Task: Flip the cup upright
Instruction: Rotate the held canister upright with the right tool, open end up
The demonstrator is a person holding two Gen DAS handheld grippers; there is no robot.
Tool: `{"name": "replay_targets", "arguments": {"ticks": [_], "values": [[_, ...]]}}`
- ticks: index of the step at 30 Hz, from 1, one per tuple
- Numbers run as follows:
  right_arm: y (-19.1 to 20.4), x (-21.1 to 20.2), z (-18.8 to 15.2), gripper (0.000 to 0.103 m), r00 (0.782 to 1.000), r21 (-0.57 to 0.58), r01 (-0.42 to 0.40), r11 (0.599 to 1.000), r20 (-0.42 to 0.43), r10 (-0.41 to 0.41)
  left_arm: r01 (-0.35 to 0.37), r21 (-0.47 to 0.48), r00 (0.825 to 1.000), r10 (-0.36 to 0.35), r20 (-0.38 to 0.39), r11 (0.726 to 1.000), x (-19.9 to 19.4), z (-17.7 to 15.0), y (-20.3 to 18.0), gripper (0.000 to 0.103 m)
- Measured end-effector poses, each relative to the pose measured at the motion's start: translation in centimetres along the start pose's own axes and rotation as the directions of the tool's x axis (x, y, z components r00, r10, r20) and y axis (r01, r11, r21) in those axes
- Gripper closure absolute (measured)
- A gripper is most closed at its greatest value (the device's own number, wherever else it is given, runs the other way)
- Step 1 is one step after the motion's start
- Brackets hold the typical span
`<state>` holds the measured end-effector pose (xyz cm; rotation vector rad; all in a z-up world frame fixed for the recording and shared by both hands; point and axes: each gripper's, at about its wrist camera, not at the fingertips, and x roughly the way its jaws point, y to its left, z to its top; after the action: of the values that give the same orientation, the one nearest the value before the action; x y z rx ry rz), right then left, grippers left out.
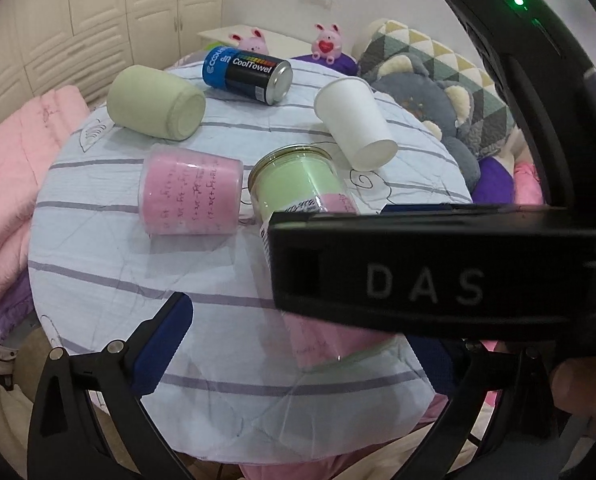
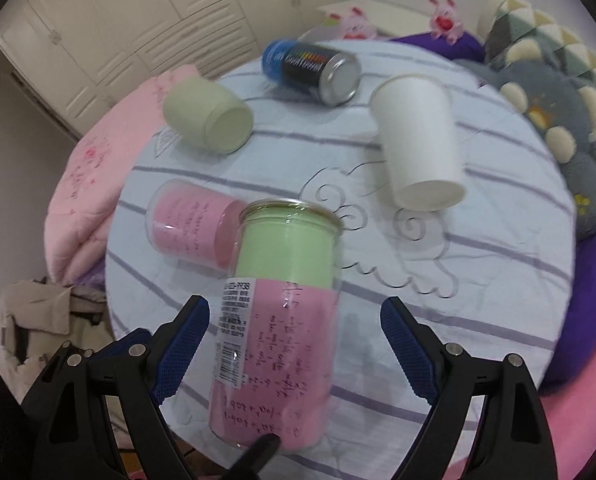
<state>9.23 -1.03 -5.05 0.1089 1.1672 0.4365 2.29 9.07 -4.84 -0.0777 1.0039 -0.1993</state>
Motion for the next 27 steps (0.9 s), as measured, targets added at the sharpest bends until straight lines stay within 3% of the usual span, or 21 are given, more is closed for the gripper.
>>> {"name": "replay_targets", "arguments": {"ticks": [4, 9, 13, 27], "values": [[-0.3, 0.6, 0.1, 0.015, 0.998, 0.001, -0.050, 0.999, -0.028, 0.050, -0.003, 0.004, 1.000, 0.003, -0.014, 1.000, 0.7, 0.6, -0.1, 0.000], [-1.0, 1.3, 0.5, 0.029, 0.989, 0.009, -0.138, 0.990, -0.053, 0.139, 0.011, -0.010, 0.999, -0.011, -0.039, 1.000, 1.8, 1.1, 0.1, 0.000], [-1.0, 1.5, 0.6, 0.032, 0.984, -0.004, -0.167, 0.986, -0.062, 0.167, 0.013, -0.014, 0.999, -0.014, -0.048, 1.000, 2.0, 1.1, 0.1, 0.000], [-1.6, -2.3, 0.4, 0.033, 0.984, -0.089, -0.135, 0.987, 0.102, 0.144, -0.010, 0.010, 0.999, 0.010, -0.036, 1.000, 2.2, 1.4, -1.1, 0.000]]}}
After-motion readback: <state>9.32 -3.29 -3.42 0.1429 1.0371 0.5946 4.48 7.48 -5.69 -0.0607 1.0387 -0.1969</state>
